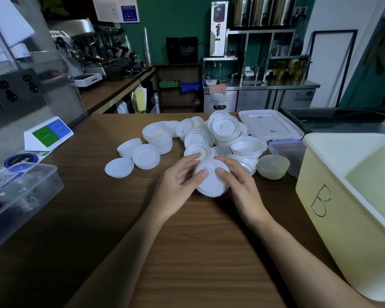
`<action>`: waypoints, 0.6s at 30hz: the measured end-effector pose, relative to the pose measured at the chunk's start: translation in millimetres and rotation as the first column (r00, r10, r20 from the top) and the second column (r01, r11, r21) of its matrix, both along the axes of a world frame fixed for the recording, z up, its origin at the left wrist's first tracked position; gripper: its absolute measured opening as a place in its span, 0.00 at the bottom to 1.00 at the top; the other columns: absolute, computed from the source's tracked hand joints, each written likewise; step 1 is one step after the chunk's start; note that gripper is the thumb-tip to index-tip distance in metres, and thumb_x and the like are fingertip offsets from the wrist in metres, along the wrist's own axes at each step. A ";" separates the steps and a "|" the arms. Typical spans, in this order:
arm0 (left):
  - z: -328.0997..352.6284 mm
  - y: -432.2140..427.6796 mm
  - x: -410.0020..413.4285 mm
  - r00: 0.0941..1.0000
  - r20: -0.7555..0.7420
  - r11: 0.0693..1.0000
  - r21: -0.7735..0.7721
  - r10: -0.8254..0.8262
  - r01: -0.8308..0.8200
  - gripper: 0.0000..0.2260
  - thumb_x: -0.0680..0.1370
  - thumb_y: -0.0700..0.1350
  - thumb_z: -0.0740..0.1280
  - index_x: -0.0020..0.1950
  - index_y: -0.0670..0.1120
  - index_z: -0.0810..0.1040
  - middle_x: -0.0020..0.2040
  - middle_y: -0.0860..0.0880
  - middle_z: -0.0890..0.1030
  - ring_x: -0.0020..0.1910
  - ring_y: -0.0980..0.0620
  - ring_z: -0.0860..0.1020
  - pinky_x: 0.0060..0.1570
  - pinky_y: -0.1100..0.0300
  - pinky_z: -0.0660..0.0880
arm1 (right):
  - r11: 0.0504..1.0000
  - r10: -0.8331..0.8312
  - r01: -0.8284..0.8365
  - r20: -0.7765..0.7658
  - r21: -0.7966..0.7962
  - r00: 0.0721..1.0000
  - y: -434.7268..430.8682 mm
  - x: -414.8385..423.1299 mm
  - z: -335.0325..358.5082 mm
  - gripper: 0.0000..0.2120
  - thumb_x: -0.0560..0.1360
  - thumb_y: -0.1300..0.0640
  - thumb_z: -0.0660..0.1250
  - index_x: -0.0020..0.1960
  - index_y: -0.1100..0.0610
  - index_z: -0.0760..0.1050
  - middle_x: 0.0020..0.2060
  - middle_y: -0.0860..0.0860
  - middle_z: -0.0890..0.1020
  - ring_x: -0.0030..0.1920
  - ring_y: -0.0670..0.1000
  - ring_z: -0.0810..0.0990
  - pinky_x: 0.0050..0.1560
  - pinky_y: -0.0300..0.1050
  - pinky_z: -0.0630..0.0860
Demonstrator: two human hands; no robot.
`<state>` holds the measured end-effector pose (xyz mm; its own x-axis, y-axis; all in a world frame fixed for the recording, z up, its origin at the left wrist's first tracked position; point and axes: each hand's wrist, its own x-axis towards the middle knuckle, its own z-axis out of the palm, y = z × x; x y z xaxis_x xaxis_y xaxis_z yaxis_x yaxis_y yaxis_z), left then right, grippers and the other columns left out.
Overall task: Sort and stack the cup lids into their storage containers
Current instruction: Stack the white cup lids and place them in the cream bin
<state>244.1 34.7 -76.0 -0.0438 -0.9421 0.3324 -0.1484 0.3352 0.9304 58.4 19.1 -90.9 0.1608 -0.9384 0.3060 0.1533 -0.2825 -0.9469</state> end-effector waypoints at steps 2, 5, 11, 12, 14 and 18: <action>0.2 0.8 0.4 1.000 -0.015 0.999 0.031 -0.018 0.018 0.21 0.77 0.50 0.74 0.70 0.50 0.80 0.62 0.53 0.85 0.64 0.56 0.82 0.64 0.52 0.79 | 1.000 0.011 -0.011 0.030 0.015 1.000 -0.8 0.2 -0.7 0.17 0.78 0.52 0.69 0.66 0.53 0.81 0.62 0.50 0.85 0.66 0.52 0.81 0.70 0.49 0.75; -0.1 2.2 -1.3 0.999 0.002 0.998 0.040 -0.040 0.039 0.17 0.79 0.46 0.74 0.67 0.52 0.81 0.60 0.55 0.86 0.62 0.55 0.83 0.61 0.52 0.81 | 1.000 0.017 -0.018 0.027 0.021 0.999 -1.0 -0.7 -1.6 0.16 0.78 0.52 0.69 0.65 0.52 0.82 0.62 0.51 0.84 0.67 0.54 0.81 0.72 0.54 0.73; -0.1 -3.1 4.0 1.000 0.023 1.000 0.023 -0.001 0.001 0.17 0.78 0.44 0.75 0.67 0.49 0.82 0.59 0.54 0.86 0.61 0.53 0.83 0.64 0.46 0.80 | 1.000 0.028 -0.028 -0.008 -0.009 1.000 1.3 0.4 0.5 0.18 0.78 0.54 0.70 0.67 0.57 0.80 0.61 0.50 0.84 0.64 0.50 0.82 0.64 0.43 0.77; -0.6 -3.1 4.3 1.000 0.028 1.000 0.021 -0.002 0.001 0.17 0.78 0.44 0.75 0.67 0.48 0.82 0.59 0.54 0.86 0.60 0.52 0.84 0.63 0.46 0.80 | 0.999 0.029 -0.029 -0.020 -0.013 0.999 1.7 0.1 0.9 0.17 0.79 0.56 0.71 0.67 0.58 0.79 0.60 0.49 0.85 0.63 0.49 0.82 0.62 0.40 0.77; -1.5 -3.2 4.3 0.999 0.042 1.000 0.006 0.008 -0.008 0.17 0.79 0.45 0.75 0.67 0.48 0.82 0.58 0.55 0.86 0.59 0.53 0.84 0.60 0.50 0.81 | 0.999 0.031 -0.031 -0.043 -0.009 0.999 1.9 -1.1 1.3 0.15 0.81 0.60 0.72 0.67 0.58 0.79 0.59 0.48 0.85 0.61 0.46 0.83 0.60 0.37 0.77; -1.2 -2.1 7.0 0.994 0.098 0.999 -0.017 0.040 -0.039 0.21 0.77 0.51 0.76 0.68 0.50 0.81 0.59 0.57 0.85 0.60 0.59 0.82 0.61 0.62 0.79 | 1.000 0.013 -0.014 -0.072 -0.012 0.997 1.5 -2.0 0.9 0.15 0.81 0.61 0.71 0.67 0.57 0.80 0.62 0.51 0.85 0.63 0.47 0.82 0.61 0.37 0.77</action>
<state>251.1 32.6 -77.2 -0.0398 -0.9385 0.3429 -0.2526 0.3415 0.9053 56.4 20.6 -90.0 0.1956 -0.9322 0.3044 0.0887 -0.2923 -0.9522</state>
